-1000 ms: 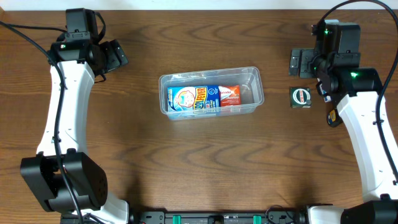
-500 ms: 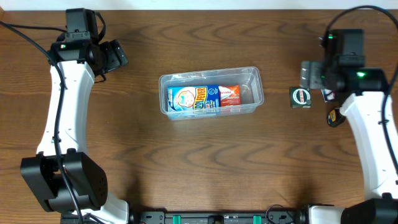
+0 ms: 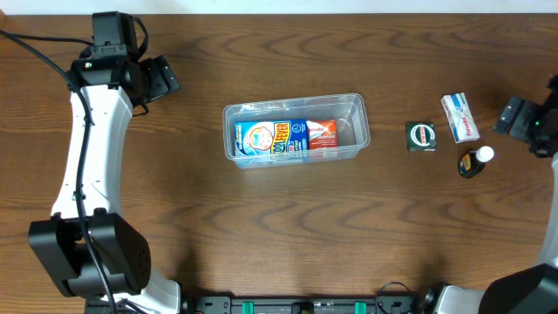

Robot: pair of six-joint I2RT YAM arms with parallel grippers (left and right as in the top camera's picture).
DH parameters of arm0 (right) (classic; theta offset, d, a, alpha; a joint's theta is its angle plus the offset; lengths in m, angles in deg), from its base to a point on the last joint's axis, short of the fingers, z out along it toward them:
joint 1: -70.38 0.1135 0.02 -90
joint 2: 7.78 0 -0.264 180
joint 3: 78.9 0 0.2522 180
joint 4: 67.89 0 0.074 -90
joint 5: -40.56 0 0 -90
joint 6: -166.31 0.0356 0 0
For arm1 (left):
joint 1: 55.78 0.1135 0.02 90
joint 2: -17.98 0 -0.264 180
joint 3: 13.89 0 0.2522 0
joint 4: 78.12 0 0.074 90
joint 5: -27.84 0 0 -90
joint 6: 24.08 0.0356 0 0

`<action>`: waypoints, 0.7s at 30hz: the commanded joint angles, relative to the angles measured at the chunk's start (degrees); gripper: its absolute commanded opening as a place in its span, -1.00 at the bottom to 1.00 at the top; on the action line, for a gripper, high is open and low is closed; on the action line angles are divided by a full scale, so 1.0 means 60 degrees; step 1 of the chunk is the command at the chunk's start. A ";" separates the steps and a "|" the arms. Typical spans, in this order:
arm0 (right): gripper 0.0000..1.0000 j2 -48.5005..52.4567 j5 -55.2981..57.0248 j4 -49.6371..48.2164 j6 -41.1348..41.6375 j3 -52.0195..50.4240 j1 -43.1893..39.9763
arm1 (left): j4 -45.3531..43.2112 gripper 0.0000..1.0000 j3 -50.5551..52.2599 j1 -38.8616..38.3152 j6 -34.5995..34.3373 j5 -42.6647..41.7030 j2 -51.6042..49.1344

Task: Pack container
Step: 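Move the right gripper toward the small white-capped bottle, then lower the right gripper around the small bottle and close on it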

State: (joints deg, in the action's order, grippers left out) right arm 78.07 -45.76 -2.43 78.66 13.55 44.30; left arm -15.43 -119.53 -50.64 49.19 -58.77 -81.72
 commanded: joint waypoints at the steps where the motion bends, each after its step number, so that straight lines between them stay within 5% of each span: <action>1: 0.99 -0.0069 -0.0619 0.0117 -0.0022 0.0055 -0.0197 | 0.0022 0.96 -0.0040 0.0026 -0.0015 0.0047 -0.0047; 12: 0.97 0.0852 -0.2011 0.0535 -0.1872 0.0022 -0.0131 | 0.0018 0.96 -0.0040 0.0026 -0.0015 0.0051 -0.0047; 21: 0.48 0.2200 -0.2007 0.0579 -0.2138 0.0022 0.0051 | 0.0018 0.96 -0.0040 0.0026 -0.0015 0.0047 -0.0047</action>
State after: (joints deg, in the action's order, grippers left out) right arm 89.56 -56.95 0.92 67.49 13.55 43.68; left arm -15.46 -119.53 -50.64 49.21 -58.74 -81.72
